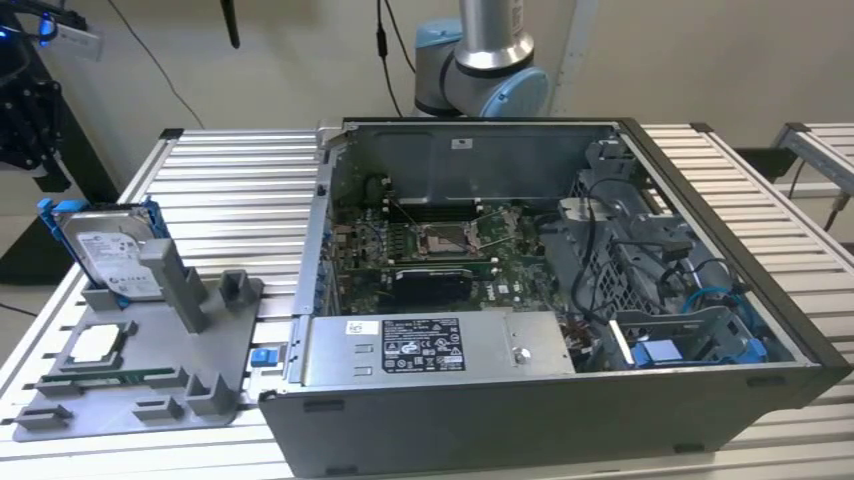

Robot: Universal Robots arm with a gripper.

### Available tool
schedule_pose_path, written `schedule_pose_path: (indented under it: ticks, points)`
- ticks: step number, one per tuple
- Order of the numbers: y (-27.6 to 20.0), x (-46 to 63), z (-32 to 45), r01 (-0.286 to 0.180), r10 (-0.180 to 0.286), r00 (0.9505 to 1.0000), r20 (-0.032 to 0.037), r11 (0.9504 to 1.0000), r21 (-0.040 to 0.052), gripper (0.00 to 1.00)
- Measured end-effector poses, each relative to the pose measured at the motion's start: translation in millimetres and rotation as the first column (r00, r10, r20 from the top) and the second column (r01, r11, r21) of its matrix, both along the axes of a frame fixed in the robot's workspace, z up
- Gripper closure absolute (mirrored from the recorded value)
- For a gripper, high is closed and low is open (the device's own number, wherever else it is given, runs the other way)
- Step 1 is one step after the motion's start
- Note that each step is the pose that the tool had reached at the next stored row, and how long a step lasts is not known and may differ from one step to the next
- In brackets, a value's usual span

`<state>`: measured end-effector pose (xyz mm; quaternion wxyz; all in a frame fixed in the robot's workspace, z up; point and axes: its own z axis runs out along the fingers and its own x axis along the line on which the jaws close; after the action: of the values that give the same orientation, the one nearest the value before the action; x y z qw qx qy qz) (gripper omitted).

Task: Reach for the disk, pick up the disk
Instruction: 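Pick up the disk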

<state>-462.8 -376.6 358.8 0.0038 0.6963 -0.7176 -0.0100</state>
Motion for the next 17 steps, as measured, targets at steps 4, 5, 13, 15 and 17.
schedule_pose_path:
  ticks: [4,5,13,15,17]
  points:
    - [0.1,0.6,-0.6,-0.003,0.003,1.0000,0.0001,1.0000,0.0001,0.00]
    - [0.1,1.0,-1.1,-0.004,0.004,1.0000,-0.0001,1.0000,-0.0001,0.00]
    - [0.8,1.8,-14.1,-0.031,0.031,0.9995,0.0028,0.9995,-0.0002,0.00]
    - [1.0,1.8,-17.8,-0.041,0.041,0.9991,0.0059,0.9992,-0.0002,0.00]
    - [1.0,1.8,-21.3,-0.046,0.046,0.9989,0.0084,0.9989,-0.0002,0.00]
